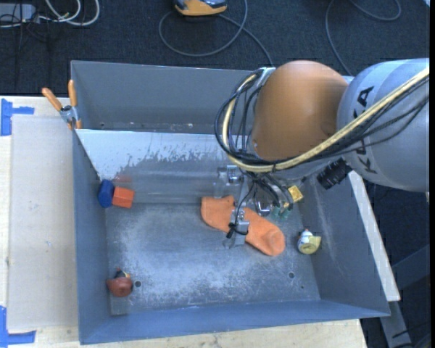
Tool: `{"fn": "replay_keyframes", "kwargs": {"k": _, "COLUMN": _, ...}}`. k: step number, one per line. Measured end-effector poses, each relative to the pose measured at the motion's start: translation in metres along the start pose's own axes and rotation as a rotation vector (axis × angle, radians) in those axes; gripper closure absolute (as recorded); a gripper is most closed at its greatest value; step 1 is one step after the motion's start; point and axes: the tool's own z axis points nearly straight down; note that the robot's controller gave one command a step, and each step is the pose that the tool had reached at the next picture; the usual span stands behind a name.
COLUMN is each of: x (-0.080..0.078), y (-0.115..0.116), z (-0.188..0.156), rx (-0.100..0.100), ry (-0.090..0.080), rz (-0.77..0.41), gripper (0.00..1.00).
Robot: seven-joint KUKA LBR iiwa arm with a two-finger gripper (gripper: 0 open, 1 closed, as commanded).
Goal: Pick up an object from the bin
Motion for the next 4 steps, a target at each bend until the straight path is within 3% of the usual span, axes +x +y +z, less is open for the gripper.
{"fn": "replay_keyframes", "kwargs": {"k": 1, "x": -0.001, "y": 0.0, "z": -0.005, "rx": -0.001, "ry": -0.008, "rz": 0.003, "gripper": 0.0}}
{"fn": "replay_keyframes", "kwargs": {"k": 2, "x": -0.011, "y": -0.026, "z": 0.018, "rx": -0.001, "ry": -0.005, "rz": -0.058, "gripper": 0.0}}
{"fn": "replay_keyframes", "kwargs": {"k": 3, "x": -0.032, "y": -0.043, "z": 0.038, "rx": 0.0, "ry": -0.008, "rz": -0.105, "gripper": 0.0}}
{"fn": "replay_keyframes", "kwargs": {"k": 4, "x": -0.044, "y": -0.055, "z": 0.058, "rx": -0.001, "ry": -0.006, "rz": -0.253, "gripper": 0.0}}
